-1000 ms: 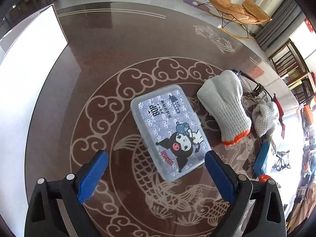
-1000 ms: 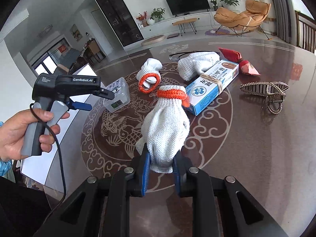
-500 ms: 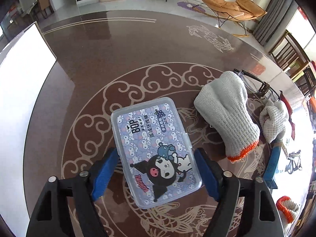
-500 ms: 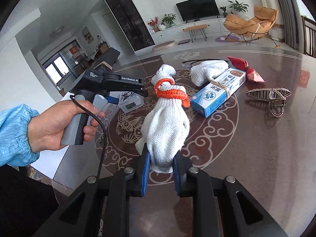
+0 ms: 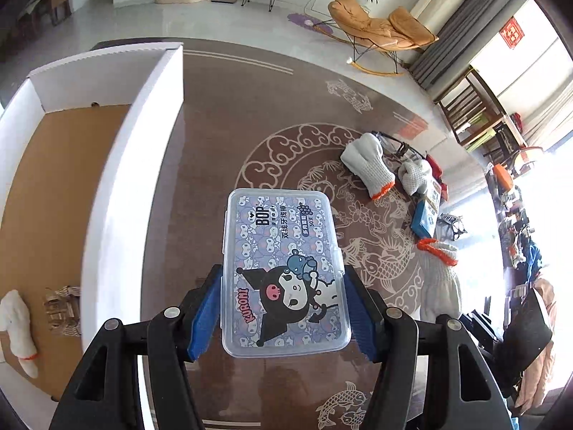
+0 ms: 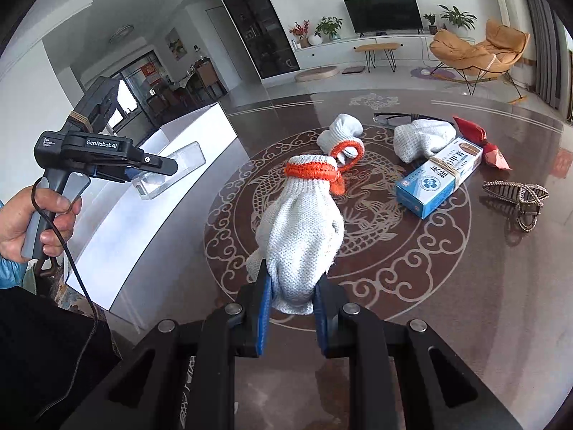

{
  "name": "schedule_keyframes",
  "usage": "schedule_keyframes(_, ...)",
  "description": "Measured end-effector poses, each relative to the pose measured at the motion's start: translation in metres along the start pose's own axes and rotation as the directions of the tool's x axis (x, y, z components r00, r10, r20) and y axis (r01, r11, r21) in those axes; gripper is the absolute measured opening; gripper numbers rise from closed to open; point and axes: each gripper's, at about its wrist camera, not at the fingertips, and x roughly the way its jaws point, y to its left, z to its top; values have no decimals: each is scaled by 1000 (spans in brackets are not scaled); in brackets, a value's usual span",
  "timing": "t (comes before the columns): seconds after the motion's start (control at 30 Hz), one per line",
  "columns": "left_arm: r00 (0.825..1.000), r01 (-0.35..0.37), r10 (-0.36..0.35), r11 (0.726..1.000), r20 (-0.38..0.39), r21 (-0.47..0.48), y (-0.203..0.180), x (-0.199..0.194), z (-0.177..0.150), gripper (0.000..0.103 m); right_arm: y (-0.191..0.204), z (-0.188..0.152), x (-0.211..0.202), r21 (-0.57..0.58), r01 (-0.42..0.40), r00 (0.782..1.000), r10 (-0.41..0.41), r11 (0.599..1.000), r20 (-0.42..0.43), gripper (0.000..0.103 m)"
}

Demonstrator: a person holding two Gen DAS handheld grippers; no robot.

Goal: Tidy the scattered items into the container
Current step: 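Carry the case and glove over the white box and open both tools, then close the right tool on the rhinestone hair clip while the left tool moves to the ointment box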

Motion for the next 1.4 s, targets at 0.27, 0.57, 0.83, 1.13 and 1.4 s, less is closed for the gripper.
schedule_keyframes(0.27,942,-155,195,975,274,-162,120,-112,4,63,143,85,47,-197,-169,985,173,966,6,21)
schedule_keyframes(0.57,900,-277,353,917,257,-288,218,-87,13,63,295,181,196,-395,-259,964,211,882,-161,21)
schedule_keyframes(0.83,916,-299,377,868,135,-396,268,-20,19,88,312,182,315,-355,-224,936,99,908,-338,52)
schedule_keyframes(1.13,944,-263,307,921,122,-287,240,-6,-25,91,323,157,347,-591,-96,933,-135,801,-335,52)
schedule_keyframes(1.4,910,-335,389,893,142,-300,248,-22,-35,91,306,132,328,-651,-13,943,-208,759,-261,53)
